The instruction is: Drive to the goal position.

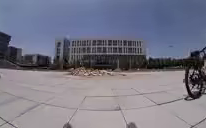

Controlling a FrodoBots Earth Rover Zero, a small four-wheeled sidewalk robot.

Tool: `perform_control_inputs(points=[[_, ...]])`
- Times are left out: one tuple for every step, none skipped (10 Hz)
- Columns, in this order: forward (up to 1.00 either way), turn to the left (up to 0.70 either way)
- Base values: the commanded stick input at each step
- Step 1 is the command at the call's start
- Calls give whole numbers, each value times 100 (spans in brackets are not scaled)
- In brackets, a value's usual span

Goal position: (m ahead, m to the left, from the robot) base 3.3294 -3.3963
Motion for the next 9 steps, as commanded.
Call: perform_control_inputs(points=[[45,-24],[45,-24],[45,-24],[45,-24],[45,-24],[45,-24],[45,-24],[45,-24],[45,-24]])
